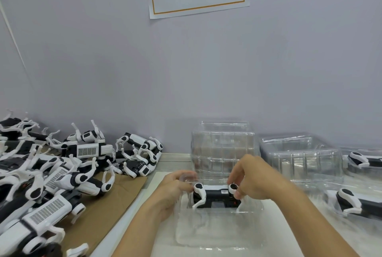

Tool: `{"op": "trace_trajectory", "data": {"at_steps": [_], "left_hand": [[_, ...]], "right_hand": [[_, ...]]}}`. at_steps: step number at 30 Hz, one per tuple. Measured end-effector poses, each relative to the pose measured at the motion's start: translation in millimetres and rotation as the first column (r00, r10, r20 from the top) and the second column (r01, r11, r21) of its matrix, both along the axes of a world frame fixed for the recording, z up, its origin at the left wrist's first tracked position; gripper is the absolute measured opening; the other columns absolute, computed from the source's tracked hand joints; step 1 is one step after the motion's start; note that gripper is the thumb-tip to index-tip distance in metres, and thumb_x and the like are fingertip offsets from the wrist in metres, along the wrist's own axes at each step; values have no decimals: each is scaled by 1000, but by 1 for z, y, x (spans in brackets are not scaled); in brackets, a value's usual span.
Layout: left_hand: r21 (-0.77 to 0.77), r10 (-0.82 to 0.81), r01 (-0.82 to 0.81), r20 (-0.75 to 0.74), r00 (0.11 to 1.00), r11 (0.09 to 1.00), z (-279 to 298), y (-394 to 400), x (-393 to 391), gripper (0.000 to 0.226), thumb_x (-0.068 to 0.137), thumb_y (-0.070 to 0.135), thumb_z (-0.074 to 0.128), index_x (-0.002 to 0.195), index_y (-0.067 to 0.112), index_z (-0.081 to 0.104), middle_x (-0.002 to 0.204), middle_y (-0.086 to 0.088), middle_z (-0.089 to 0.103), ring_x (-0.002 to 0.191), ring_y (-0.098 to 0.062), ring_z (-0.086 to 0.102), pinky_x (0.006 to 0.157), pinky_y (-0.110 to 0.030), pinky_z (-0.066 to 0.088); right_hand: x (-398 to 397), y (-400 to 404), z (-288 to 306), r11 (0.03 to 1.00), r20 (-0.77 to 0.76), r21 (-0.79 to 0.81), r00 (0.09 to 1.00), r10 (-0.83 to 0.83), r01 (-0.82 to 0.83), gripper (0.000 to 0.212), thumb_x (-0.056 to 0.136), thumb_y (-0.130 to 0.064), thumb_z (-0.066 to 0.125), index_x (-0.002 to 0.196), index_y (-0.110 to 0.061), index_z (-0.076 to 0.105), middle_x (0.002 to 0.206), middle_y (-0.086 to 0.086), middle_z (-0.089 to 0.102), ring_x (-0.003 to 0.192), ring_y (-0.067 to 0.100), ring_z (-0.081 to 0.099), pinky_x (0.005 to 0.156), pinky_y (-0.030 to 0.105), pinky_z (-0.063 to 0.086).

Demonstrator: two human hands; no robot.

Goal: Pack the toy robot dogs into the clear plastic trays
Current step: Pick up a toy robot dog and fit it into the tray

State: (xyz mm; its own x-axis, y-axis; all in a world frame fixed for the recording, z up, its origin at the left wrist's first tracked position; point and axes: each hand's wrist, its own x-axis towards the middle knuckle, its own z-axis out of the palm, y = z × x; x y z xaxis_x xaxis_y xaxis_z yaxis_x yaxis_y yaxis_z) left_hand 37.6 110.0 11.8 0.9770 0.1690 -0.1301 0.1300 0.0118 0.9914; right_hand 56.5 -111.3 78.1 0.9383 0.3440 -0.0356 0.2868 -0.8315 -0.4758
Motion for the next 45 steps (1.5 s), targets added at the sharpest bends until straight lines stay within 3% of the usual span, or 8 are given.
{"op": "trace_trajectory", "data": {"at_steps": [7, 18, 22, 26, 30, 37, 40, 45], "left_hand": [[5, 11, -11, 3, 1000, 1000, -7, 2, 5, 40, 79, -17, 59, 103, 11, 75, 107, -7, 76, 99, -24, 69, 83, -34, 52], [22, 53, -55, 85, 995, 998, -12, 1, 7, 41, 79, -21, 51, 98, 6, 75, 97, -7, 78, 102, -28, 71, 91, -35, 54], [-39, 66, -62, 99, 993, 997, -11, -2, 6, 34, 83, -18, 49, 94, 1, 75, 94, -12, 77, 92, -31, 69, 95, -48, 50], [-39, 45, -40, 139, 989, 998, -9, -3, 6, 21, 88, 4, 57, 84, 8, 77, 96, -12, 75, 87, -23, 69, 80, -36, 51], [-33, 5, -1, 128, 992, 999, -9, -2, 4, 23, 69, 32, 65, 78, 15, 79, 97, -6, 76, 85, -12, 71, 72, -29, 49], [2, 25, -26, 129, 991, 1000, -8, -1, 4, 17, 86, 20, 64, 88, 12, 78, 98, -10, 77, 92, -21, 70, 79, -33, 48], [99, 12, -24, 120, 993, 995, -7, 2, 4, 18, 94, 8, 59, 93, 13, 76, 99, -9, 76, 100, -26, 68, 90, -39, 50], [504, -28, -137, 307, 951, 853, 11, 5, 0, 10, 90, 16, 71, 95, 25, 73, 95, 11, 73, 96, -7, 65, 78, -12, 45]], "right_hand": [[-3, 4, 1, 999, -7, -24, 999, -34, 34, 27, 69, -9, 88, 72, -29, 71, 76, -13, 69, 85, 8, 66, 89, 37, 56], [1, 5, -3, 999, 61, -36, 998, 30, -28, 5, 81, -16, 77, 85, -19, 78, 83, -10, 74, 79, 5, 66, 83, 33, 59], [-1, 11, -4, 992, 111, 2, 986, 124, -125, 19, 87, -41, 72, 97, -25, 76, 95, -10, 66, 91, 9, 63, 79, 27, 52], [-8, 34, -14, 952, 132, 111, 953, 272, -287, 36, 84, -47, 74, 118, -37, 68, 112, -16, 59, 98, 3, 53, 82, 21, 40], [-14, 50, -26, 942, 120, 118, 947, 299, -313, 47, 83, -42, 78, 127, -33, 65, 134, -10, 58, 108, 10, 59, 89, 25, 46], [-11, 49, -31, 940, 137, 122, 943, 302, -319, 46, 79, -42, 81, 124, -37, 69, 131, -10, 62, 107, 7, 57, 86, 20, 37], [-8, 42, -27, 919, 116, 155, 931, 347, -362, 37, 84, -43, 76, 121, -42, 69, 122, -17, 66, 104, -1, 57, 85, 19, 41], [3, 20, -17, 938, 149, 196, 954, 261, -287, 20, 91, -30, 71, 110, -36, 74, 96, -17, 70, 89, -4, 62, 76, 14, 50]]}}
